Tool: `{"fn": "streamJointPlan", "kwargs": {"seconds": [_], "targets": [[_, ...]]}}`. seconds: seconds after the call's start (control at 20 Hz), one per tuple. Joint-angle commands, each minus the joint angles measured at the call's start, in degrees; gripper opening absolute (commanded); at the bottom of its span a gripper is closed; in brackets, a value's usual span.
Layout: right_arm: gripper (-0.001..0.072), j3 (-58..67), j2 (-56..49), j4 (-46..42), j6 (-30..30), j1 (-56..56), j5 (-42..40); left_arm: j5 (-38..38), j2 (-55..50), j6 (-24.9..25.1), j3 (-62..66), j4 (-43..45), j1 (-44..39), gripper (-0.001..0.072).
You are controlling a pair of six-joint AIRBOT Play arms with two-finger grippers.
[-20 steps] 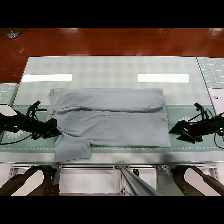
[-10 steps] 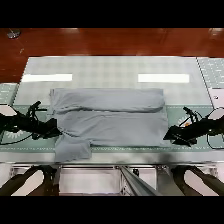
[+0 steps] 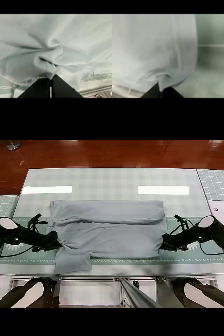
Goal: Fold the shirts.
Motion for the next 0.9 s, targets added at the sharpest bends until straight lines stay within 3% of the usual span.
{"fn": "streamJointPlan", "kwargs": {"seconds": [0.0,0.45,0.85], "targets": [[0.0026,5.31,-0.74,2.01,-2.47,0.59,4.94,0.00,0.04,1.64,4.00,-0.50,0.74,0.0020],[0.0027,26.21,-6.12,1.81,1.95,-0.59,3.80,5.95,-6.19,1.42,21.14,-4.00,2.23,0.0020],[0.0027,36.37,-18.71,9.07,2.58,-0.52,-9.38,7.39,-23.61,1.40,36.09,-4.92,-3.15,0.0020]]}}
